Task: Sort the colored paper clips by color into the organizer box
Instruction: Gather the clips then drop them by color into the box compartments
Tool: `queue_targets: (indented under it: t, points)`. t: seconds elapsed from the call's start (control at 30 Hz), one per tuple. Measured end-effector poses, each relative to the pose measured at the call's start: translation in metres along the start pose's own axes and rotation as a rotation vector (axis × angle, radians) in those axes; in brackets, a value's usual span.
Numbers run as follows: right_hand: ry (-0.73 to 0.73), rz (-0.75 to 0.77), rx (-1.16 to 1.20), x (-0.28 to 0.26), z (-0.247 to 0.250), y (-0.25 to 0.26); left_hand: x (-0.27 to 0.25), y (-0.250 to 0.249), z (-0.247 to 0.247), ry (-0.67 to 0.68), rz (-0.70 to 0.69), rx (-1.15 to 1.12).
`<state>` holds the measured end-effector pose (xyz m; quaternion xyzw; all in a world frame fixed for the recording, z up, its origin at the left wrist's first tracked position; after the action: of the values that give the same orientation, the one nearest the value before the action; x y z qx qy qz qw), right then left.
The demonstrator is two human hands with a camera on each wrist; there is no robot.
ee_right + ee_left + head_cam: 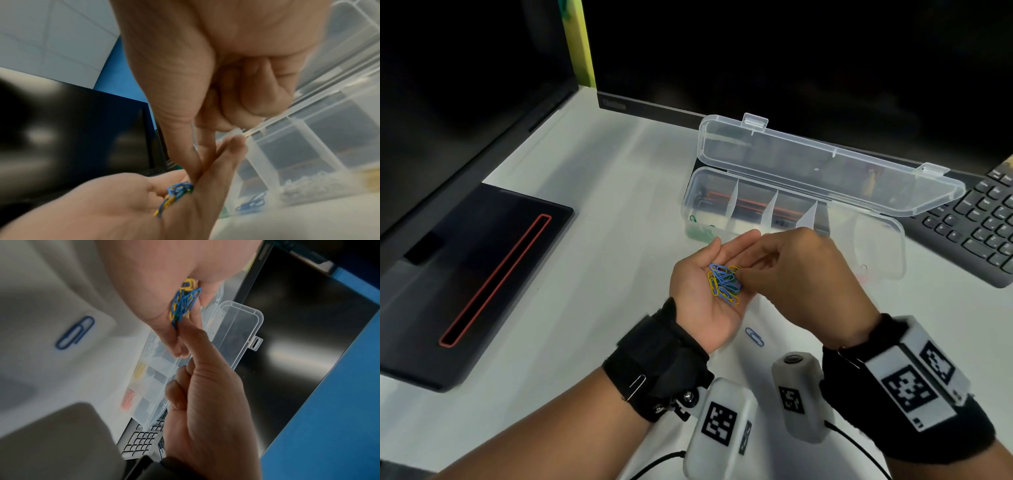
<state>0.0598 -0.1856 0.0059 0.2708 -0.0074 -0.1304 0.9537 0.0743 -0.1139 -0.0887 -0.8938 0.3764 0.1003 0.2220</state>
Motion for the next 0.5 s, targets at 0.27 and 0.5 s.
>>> queue_targets:
  t: [0.27, 0.5]
  points:
    - [0.069, -0.059, 0.6, -0.005, 0.0, -0.001, 0.002, -0.002, -0.001, 0.005, -0.006, -0.029]
    - [0.171, -0.329, 1.331, -0.009, -0.013, -0.022, 0.002, -0.004, -0.005, 0.031, -0.022, -0.095]
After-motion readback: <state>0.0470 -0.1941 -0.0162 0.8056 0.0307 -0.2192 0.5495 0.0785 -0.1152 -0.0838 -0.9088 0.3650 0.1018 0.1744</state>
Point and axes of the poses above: each hand's wrist, its own x-axis towards the middle knuckle, its own z-axis out of the back of the hand, y = z × x, the point moved 10 cm from there along x, towards the middle knuckle, and after that the axes turned 2 degrees about y, right-handed, at the moved point
